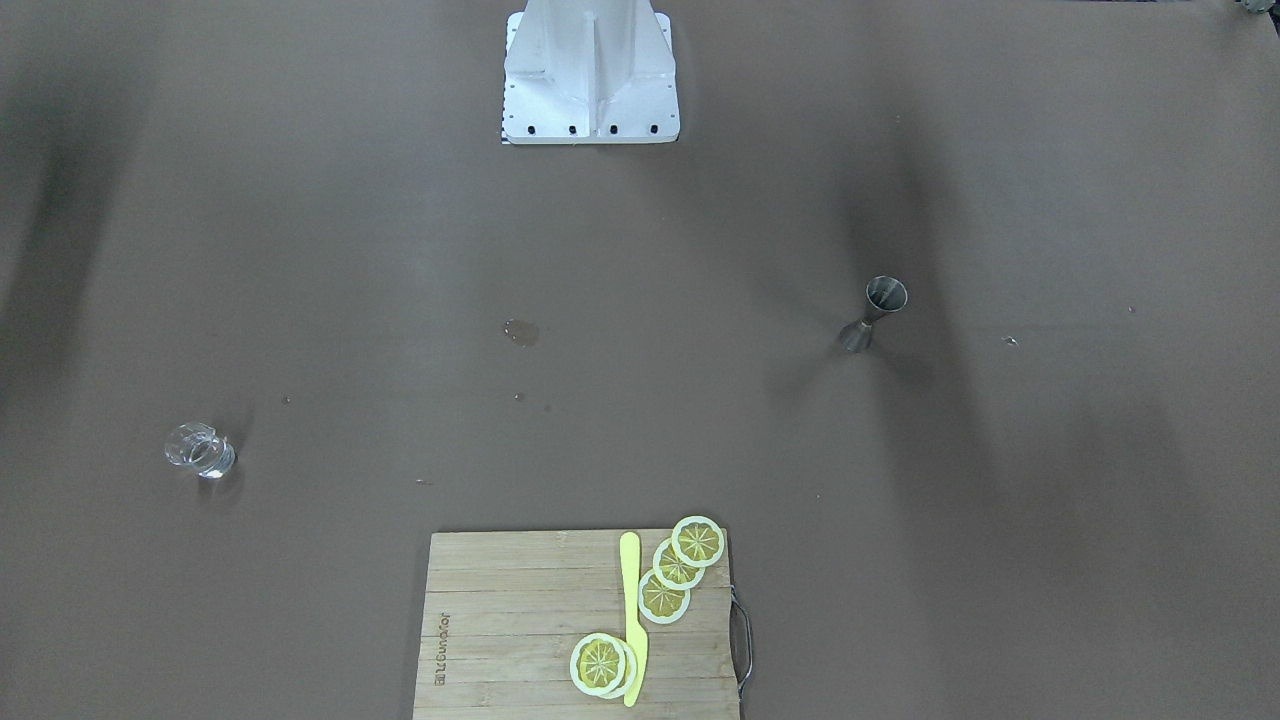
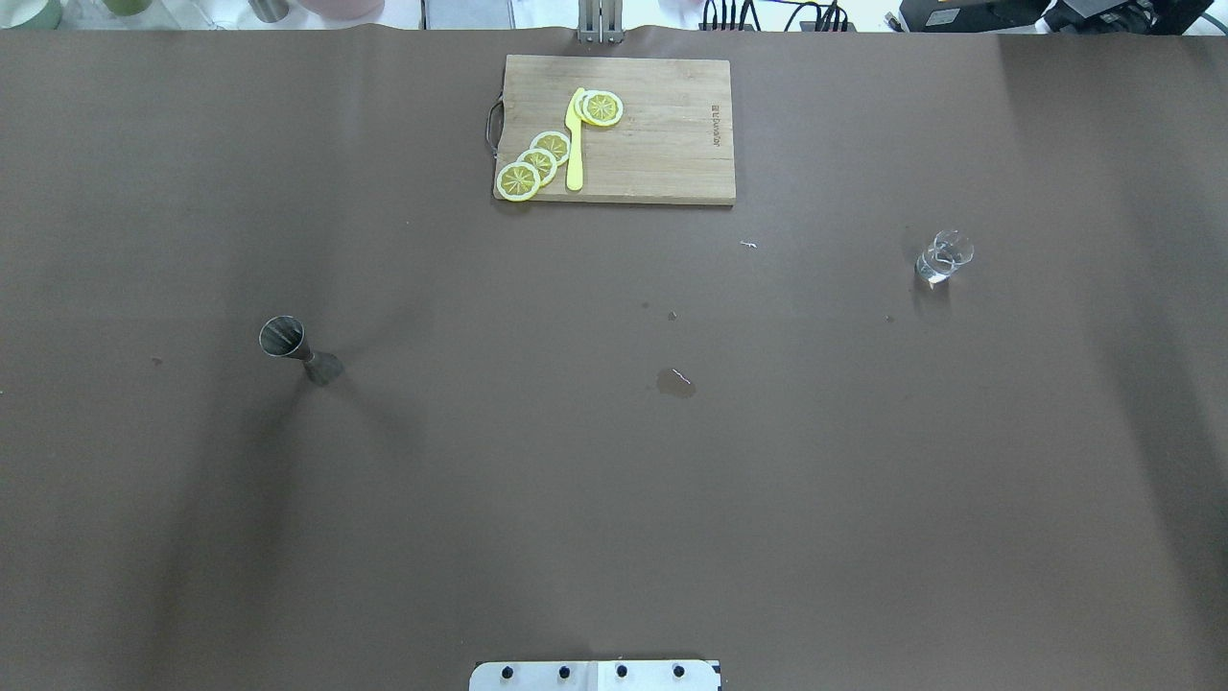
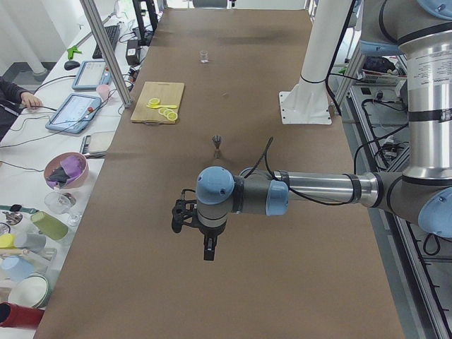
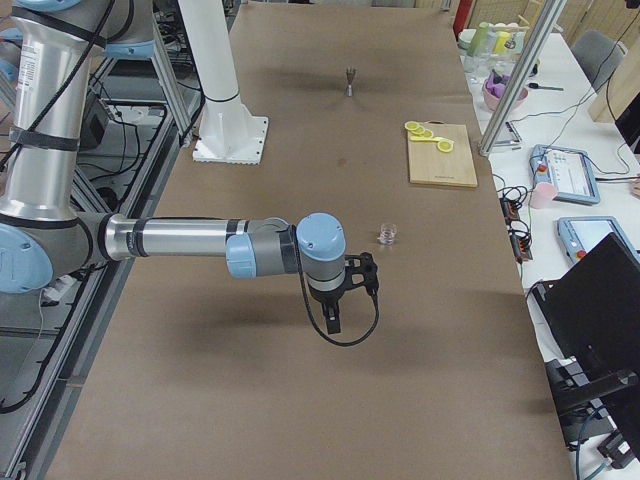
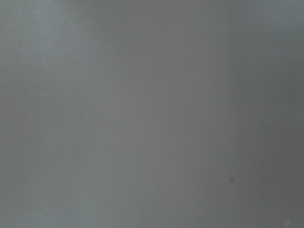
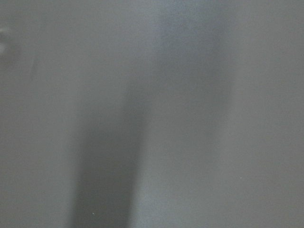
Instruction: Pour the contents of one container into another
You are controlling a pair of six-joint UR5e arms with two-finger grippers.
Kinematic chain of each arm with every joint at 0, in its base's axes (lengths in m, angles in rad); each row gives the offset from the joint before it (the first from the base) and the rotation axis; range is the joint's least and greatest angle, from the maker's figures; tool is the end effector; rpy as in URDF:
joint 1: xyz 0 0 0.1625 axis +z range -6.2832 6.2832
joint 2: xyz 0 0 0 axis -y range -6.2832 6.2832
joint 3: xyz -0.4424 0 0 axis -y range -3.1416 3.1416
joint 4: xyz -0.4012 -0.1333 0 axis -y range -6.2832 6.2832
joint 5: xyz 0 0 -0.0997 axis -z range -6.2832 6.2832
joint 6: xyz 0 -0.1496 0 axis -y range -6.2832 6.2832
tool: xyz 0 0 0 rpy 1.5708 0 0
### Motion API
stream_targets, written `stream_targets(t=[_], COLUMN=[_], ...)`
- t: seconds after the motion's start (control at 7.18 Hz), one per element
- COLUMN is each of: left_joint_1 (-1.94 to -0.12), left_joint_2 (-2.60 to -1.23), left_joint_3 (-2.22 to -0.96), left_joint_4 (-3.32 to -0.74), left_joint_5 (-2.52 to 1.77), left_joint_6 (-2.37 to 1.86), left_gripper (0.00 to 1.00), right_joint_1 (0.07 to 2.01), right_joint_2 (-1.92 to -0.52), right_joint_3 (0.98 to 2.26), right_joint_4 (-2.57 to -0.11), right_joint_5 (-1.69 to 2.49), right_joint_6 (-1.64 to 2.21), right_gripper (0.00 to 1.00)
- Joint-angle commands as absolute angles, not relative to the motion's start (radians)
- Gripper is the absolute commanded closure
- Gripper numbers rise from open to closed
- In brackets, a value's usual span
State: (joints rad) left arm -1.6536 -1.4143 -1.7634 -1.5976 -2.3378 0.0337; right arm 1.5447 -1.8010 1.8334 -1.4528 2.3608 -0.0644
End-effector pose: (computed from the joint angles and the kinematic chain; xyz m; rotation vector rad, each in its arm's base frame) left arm -0.0656 -0.4343 0.6862 0.1043 0.7620 -0.0225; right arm 0.0162 -0.4150 0.6694 0.1577 -0.7862 -0.1450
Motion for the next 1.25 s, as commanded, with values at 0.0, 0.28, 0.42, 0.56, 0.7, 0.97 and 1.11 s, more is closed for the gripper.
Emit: stream_targets(t=[0.0,0.28,0.42,0.56,0.7,0.97,1.11], left_joint_1=[-1.654,-1.654,-1.654,-1.654,-1.654,-1.652,-1.625], left_joint_2=[-1.414,-1.414,-1.414,-1.417,-1.437,-1.460,-1.460], left_joint_3=[-1.763,-1.764,-1.764,-1.772,-1.776,-1.796,-1.798], left_joint_4=[-1.604,-1.608,-1.609,-1.612,-1.617,-1.630,-1.673], left_joint_5=[-2.338,-2.338,-2.338,-2.338,-2.338,-2.338,-2.338], left_joint_6=[0.034,0.034,0.034,0.031,0.031,-0.032,-0.079], left_gripper=[0.01,0.01,0.01,0.01,0.01,0.01,0.01], right_joint_1=[1.545,1.545,1.545,1.545,1.545,1.545,1.545], right_joint_2=[-1.799,-1.798,-1.798,-1.798,-1.798,-1.796,-1.801], right_joint_3=[1.833,1.835,1.835,1.835,1.835,1.841,1.841], right_joint_4=[-1.453,-1.453,-1.453,-1.453,-1.453,-1.451,-1.451], right_joint_5=[2.370,2.376,2.376,2.378,2.385,2.384,2.385], right_joint_6=[-0.064,-0.064,-0.063,-0.063,-0.063,-0.064,-0.066], right_gripper=[0.00,0.00,0.00,0.00,0.00,0.00,0.00])
